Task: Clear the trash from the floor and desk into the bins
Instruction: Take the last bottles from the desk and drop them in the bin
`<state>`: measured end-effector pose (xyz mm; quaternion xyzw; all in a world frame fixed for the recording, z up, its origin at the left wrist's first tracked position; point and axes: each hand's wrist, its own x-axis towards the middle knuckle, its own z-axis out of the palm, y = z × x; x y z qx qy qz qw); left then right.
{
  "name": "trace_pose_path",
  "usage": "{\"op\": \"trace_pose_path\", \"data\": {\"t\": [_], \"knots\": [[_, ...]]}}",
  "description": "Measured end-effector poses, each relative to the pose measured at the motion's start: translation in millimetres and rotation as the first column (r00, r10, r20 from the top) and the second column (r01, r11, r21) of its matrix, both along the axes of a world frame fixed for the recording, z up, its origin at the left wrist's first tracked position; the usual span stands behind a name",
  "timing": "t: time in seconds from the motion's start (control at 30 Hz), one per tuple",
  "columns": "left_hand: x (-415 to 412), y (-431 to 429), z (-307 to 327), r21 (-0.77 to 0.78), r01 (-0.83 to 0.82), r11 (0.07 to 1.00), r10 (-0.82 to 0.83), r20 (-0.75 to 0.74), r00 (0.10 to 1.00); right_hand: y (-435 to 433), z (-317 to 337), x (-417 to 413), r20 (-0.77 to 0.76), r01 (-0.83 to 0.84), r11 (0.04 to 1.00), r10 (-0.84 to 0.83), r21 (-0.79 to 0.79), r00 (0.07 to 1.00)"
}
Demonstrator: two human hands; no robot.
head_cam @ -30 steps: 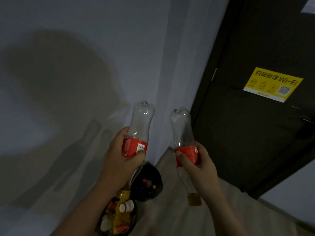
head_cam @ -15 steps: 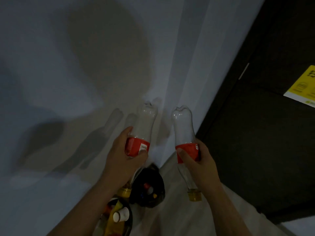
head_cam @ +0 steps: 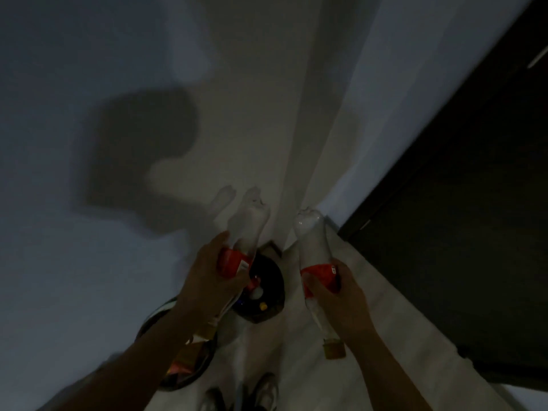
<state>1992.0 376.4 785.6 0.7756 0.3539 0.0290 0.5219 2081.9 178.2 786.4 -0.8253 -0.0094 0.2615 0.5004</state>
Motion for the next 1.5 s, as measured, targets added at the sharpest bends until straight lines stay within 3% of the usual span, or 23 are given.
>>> {"op": "trace_pose_path", "data": {"t": [0.43, 0.73, 0.87, 1.0, 1.17, 1.37, 1.5], "knots": [[5, 21, -178, -0.006, 0.072, 0.997, -0.071, -0.278, 0.958, 15, -178, 10, -0.19, -0.023, 0.982, -0.014, -0.188, 0.982], [2, 32, -318, -0.135, 0.061, 0.989, -0.104, -0.34, 0.934, 23, -290, 17, -0.254, -0.055, 0.963, -0.014, -0.264, 0.967], [16, 41, -370, -0.186, 0.062, 0.981, -0.138, -0.428, 0.893, 29, -332, 24, -0.269, -0.052, 0.959, -0.025, -0.277, 0.963], [29, 44, -426, -0.117, 0.167, 0.979, -0.203, -0.509, 0.837, 32, -371, 27, -0.284, -0.046, 0.963, -0.033, -0.265, 0.958], [44, 47, -469, -0.044, 0.111, 0.993, -0.116, -0.578, 0.808, 34, -406, 32, -0.295, -0.073, 0.962, -0.009, -0.265, 0.955], [52, 49, -508, -0.059, 0.131, 0.99, -0.139, -0.624, 0.769, 40, -438, 40, -0.324, -0.096, 0.964, 0.012, -0.247, 0.946], [61, 50, -520, -0.067, 0.099, 0.993, -0.12, -0.587, 0.801, 44, -455, 46, -0.318, -0.102, 0.963, 0.018, -0.251, 0.948]]}}
